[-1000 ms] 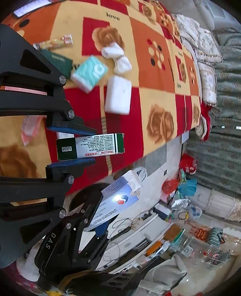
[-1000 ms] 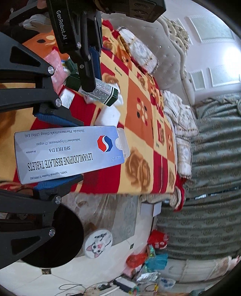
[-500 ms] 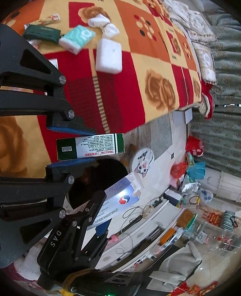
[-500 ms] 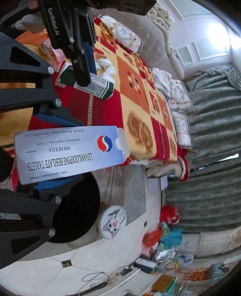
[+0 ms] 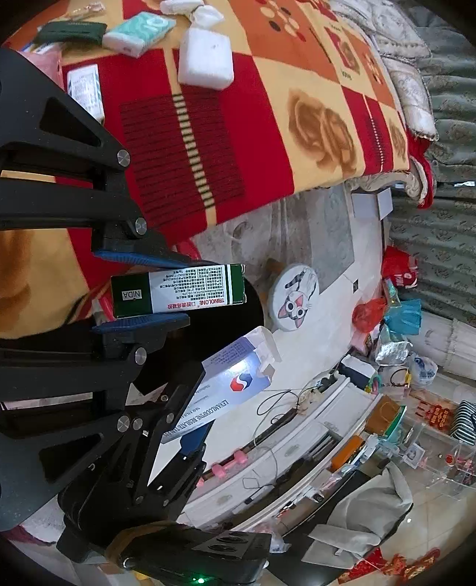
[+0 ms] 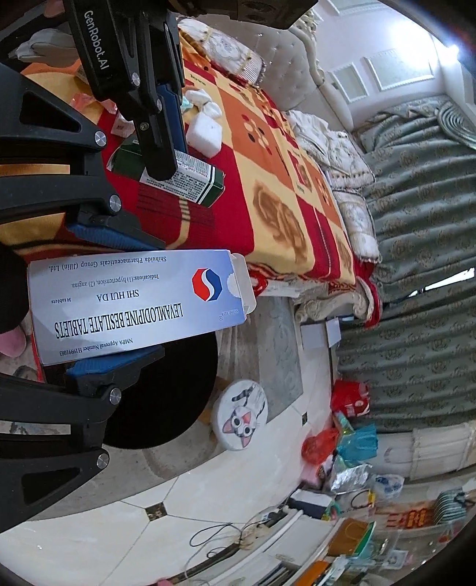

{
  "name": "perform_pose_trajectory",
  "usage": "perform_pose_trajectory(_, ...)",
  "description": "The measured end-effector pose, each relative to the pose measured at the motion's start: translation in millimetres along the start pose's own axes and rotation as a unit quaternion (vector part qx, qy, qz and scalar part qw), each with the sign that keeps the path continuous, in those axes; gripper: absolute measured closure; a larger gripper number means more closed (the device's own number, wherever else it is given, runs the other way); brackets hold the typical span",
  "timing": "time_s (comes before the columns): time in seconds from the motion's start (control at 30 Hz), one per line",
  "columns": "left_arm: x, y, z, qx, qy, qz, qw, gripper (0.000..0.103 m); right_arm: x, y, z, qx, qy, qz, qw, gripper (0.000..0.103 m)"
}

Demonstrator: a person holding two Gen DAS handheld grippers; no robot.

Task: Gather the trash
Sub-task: 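Carry both medicine boxes in the tools over the black bin, then open the right tool to drop the white box while the left drops the green-white box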

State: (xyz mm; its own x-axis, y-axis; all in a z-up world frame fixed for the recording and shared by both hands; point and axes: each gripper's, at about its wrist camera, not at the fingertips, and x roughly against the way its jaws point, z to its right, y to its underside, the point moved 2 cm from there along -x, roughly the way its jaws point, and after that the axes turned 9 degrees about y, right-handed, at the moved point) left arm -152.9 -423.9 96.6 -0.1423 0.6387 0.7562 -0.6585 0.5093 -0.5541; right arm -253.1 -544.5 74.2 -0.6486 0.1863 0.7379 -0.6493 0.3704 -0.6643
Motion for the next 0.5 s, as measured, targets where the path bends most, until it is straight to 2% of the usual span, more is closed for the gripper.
perform_pose_trajectory(0.5,-27,-6,1,0.012,0.011,-0.013,0.9998,0.081,-15,3,30,-0.036,0.015,-0.016,0.999,0.055)
